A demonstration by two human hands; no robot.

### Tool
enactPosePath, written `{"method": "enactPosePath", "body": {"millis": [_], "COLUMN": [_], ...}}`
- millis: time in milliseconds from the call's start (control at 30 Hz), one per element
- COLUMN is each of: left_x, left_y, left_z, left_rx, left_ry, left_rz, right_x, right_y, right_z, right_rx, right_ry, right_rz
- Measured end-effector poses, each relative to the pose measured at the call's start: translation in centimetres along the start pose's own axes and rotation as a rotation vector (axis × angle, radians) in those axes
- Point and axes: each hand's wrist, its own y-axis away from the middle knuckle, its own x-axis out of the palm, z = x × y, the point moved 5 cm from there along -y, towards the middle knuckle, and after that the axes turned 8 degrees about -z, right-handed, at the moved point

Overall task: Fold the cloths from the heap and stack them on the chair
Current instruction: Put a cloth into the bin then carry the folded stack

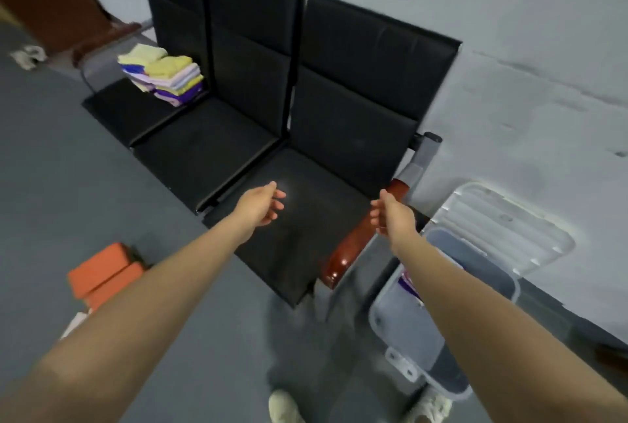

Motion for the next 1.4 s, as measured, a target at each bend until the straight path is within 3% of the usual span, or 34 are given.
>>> {"method": "enactPosePath", "body": {"millis": [200,533,1067,1400], "left_x": [-17.1,-28.2,-50.9,-59.5], "left_y": [-0.8,-9.0,-41.1,-69.9], "left_z": [2.0,0.2,-8.8,-14.9], "left_rx": [-0.023,-0.016,-0.106,-0.124], "left_ry": [0.023,0.141,0.167,0.047], "left_rz": [-0.076,-0.089,-0.186,-0.146], "right_x": [16.7,31.2,68.3,85.1], "right_y": [9.6,10.7,1.5,-9.8], "right_z": [-1.2,2.3,15.7,19.9], "right_rx": [0.023,-0.056,-0.018,0.073], "right_ry": [0.029,0.178,0.174,0.113], "right_rz": [0.182,0.179,0.259,0.059]}}
